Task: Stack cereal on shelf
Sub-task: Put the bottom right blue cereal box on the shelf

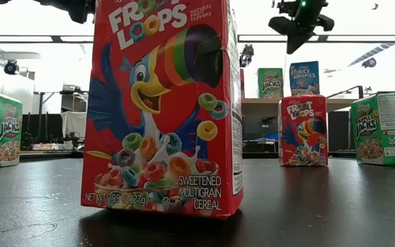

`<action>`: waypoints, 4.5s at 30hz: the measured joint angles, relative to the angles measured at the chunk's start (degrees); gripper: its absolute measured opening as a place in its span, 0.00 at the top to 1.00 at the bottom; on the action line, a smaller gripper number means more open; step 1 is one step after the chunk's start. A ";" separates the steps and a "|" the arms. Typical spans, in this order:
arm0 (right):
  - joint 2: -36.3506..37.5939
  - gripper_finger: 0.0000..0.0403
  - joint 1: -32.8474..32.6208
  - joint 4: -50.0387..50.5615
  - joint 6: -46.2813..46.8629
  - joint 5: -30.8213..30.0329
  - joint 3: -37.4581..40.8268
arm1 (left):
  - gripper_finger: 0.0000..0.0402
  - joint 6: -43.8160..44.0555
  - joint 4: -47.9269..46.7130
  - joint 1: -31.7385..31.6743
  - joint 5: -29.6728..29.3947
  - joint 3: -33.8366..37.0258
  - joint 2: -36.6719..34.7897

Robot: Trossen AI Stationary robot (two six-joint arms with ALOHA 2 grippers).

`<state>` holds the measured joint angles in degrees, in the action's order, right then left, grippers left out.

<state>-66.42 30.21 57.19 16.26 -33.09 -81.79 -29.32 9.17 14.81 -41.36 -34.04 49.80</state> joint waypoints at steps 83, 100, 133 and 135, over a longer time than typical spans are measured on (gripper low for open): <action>1.10 0.98 4.53 -11.50 -6.51 -2.92 23.71 | 1.00 0.00 -0.24 -0.02 -0.02 0.00 0.00; 1.08 0.98 5.36 -12.90 -6.48 -2.92 23.73 | 1.00 0.00 -0.24 -0.01 0.00 0.00 0.00; 1.44 0.98 11.16 -10.30 -2.87 9.51 8.03 | 1.00 0.87 -0.28 -0.02 0.00 0.00 0.00; 1.19 0.98 11.79 -10.40 -3.54 8.85 8.35 | 1.00 0.87 -0.28 0.00 0.00 0.00 0.00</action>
<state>-65.23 42.00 46.78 12.72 -24.23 -73.45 -28.45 8.88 14.81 -41.37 -34.04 49.80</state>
